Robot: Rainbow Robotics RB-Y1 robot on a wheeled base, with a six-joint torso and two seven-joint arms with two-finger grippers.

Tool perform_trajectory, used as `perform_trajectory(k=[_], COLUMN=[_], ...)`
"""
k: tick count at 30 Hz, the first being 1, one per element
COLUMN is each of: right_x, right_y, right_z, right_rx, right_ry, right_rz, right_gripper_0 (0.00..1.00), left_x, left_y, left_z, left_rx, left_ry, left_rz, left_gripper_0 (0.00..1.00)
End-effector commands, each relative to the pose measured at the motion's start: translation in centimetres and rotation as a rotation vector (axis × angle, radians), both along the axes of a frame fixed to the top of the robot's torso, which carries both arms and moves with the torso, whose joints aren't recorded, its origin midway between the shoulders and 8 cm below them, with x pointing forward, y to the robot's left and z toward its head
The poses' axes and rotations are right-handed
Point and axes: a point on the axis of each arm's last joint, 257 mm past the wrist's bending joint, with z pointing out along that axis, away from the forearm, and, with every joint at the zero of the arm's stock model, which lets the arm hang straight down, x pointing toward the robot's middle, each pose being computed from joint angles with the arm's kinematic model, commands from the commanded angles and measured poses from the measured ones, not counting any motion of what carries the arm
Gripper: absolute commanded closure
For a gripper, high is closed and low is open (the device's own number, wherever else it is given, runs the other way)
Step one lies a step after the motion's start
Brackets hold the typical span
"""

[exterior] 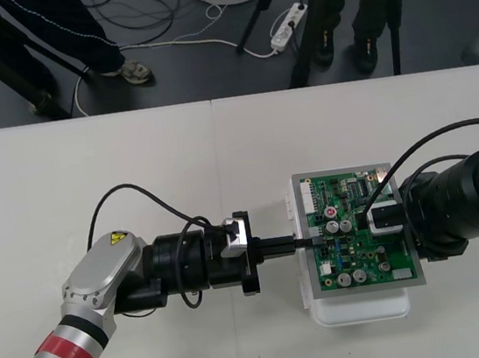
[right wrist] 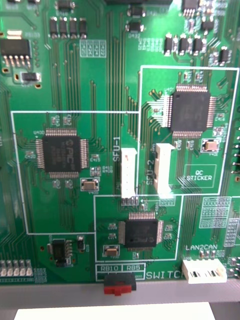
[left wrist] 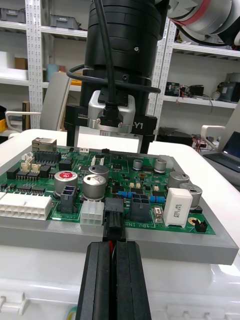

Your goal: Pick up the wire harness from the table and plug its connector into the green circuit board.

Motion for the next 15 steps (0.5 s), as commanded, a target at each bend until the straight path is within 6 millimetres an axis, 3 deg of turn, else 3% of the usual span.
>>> perform_trajectory(k=[1,15], right_x=[-0.68,-0.71], right_y=[2.83,2.93], right_z=[0.14,0.18], right_rx=[0.049,0.053], right_ry=[0.003,0.005], right_rz=[0.067,0.069], right_gripper_0=[0.00,0.00], left_x=[-0.36,-0.81], left_y=[-2.72,-3.28], left_z=[2.14,2.47], left_rx=[-0.028,-0.041], left_ry=[-0.074,-0.070], left_rz=[-0.030,-0.044], left_gripper_0=[1.00,1.00])
